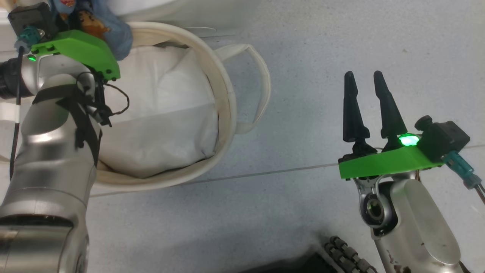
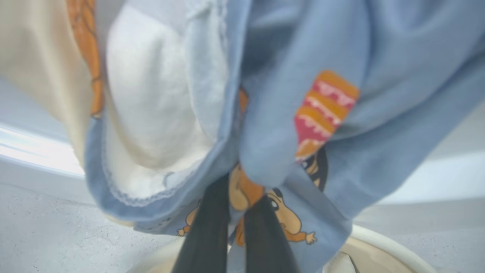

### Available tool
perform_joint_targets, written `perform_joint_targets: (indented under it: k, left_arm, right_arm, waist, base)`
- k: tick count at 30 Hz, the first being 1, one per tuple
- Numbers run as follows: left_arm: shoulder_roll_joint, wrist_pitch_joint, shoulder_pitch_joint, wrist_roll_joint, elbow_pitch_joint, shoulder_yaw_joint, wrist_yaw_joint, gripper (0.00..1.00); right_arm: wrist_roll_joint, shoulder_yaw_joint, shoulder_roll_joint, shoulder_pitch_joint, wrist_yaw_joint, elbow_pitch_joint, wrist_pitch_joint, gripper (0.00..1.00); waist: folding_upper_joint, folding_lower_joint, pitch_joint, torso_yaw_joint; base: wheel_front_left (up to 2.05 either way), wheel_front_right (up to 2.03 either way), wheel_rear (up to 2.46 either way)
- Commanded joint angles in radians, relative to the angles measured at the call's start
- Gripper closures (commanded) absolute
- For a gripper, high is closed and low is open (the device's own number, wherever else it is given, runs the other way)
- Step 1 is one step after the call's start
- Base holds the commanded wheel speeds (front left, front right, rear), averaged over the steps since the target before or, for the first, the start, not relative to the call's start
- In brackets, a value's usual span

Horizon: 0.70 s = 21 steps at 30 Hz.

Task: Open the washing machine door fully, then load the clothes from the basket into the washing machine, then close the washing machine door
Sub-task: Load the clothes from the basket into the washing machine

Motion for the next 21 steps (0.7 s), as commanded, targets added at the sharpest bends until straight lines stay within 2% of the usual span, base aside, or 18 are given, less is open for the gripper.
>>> perform_joint_targets:
  k: [1,7,12,17,21]
  left_arm:
    - [0.045,-0.005,-0.003,-0.002,-0.026,0.019,0.004,1.0]
    - [0.061,-0.005,0.041,0.008,-0.145,0.036,0.002,1.0]
    - [0.062,-0.005,0.084,0.018,-0.3,0.069,-0.014,1.0]
    - [0.071,-0.005,0.096,0.052,-0.431,0.089,-0.028,1.0]
    - [0.085,-0.005,0.062,0.083,-0.477,0.088,-0.048,1.0]
  right_arm:
    - [-0.001,0.013,0.004,0.011,0.0,-0.029,-0.012,0.0]
    - [-0.013,0.015,0.004,0.014,0.0,-0.022,-0.012,0.0]
    - [-0.022,0.026,0.004,0.02,0.0,-0.014,-0.012,0.0]
    - [-0.019,0.037,0.004,0.025,0.0,-0.014,-0.012,0.0]
    - [-0.016,0.041,0.004,0.028,0.0,-0.015,-0.012,0.0]
  waist:
    - [0.0,-0.0001,-0.005,0.008]
    - [0.0,-0.0001,-0.04,0.051]
    - [0.0,-0.0001,-0.075,0.081]
    - [0.0,-0.0001,-0.082,0.083]
    - [0.0,-0.0001,-0.063,0.066]
  base:
    - [0.0,0.0,0.0]
    - [0.0,0.0,0.0]
    - [0.0,0.0,0.0]
    - [0.0,0.0,0.0]
    - [0.0,0.0,0.0]
